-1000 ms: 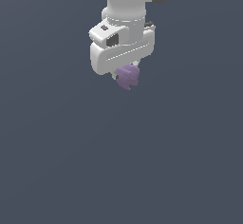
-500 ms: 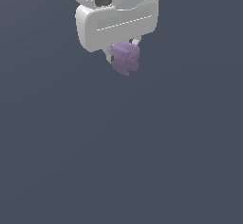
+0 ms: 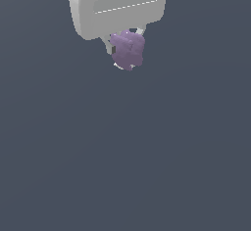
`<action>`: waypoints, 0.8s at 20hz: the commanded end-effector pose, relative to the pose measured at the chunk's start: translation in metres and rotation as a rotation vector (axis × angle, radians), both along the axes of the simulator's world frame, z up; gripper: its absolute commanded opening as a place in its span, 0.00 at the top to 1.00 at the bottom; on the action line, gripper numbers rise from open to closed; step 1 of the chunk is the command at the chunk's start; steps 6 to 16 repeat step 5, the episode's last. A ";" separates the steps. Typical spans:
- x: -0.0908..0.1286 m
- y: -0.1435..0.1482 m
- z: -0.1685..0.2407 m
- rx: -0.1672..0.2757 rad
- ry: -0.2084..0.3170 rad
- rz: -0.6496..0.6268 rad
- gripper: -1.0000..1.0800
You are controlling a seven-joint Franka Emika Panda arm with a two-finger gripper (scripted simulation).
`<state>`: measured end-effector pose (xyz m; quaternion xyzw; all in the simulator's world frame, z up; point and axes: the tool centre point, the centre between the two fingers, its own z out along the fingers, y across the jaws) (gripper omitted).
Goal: Pick up the object and move it to a goal position.
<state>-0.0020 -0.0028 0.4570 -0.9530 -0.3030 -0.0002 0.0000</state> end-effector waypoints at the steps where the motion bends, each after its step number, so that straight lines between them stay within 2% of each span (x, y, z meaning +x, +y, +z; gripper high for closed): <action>1: 0.001 0.000 0.003 0.000 0.000 0.000 1.00; 16: 0.001 0.000 0.003 0.000 0.000 0.000 1.00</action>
